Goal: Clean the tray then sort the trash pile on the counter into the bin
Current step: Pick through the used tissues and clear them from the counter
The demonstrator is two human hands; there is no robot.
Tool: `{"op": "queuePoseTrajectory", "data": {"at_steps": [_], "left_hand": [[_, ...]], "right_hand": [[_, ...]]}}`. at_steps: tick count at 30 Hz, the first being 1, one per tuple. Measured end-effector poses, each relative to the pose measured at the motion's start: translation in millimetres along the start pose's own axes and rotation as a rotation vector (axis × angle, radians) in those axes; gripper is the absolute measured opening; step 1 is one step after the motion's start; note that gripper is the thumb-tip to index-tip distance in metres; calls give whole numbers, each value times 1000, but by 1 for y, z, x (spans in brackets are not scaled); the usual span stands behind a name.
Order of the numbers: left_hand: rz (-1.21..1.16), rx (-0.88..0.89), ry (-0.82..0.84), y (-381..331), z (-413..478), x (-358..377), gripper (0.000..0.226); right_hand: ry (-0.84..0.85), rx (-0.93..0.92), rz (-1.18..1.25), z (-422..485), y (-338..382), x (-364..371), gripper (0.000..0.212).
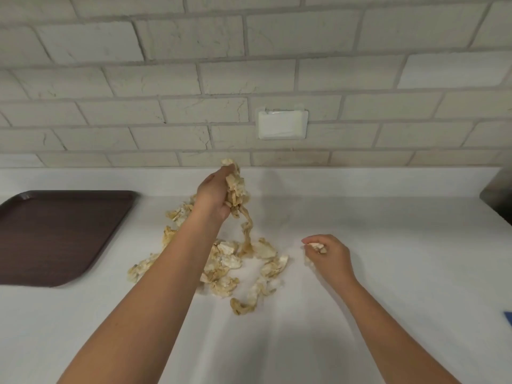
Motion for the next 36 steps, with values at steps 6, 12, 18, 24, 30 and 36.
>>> {"op": "queuePoseTrajectory", "data": {"at_steps": [6, 12, 18, 24, 30, 36], "left_hand": [[-107, -42, 227, -22, -69, 38, 17], [57, 56, 225, 29, -119, 30, 12], [728, 560, 355, 133, -150, -9, 28], [1624, 1046, 541, 217, -175, -20, 39], [1724, 1153, 446, 217, -166, -9, 39], [1673, 1122, 478, 220, -188, -5, 34]], "right_hand": [[-82, 149, 227, -34, 11, -26, 17], [-122, 189, 286, -72, 15, -44, 13], [-202, 247, 205, -108, -6, -67, 18], [-249, 243, 141, -148, -14, -83, 21], [-354, 426, 472, -192, -13, -96, 21], [-369, 506, 694, -232, -16, -128, 20]]}}
Point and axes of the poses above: each hand's wrist, its own z-axis towards the middle knuckle, its own x-axis out of the palm, y = z × x, the point moved 5 cm from there along z, towards the middle knuckle, and after that the axes turned 3 degrees about -y, right-handed, at the moved point
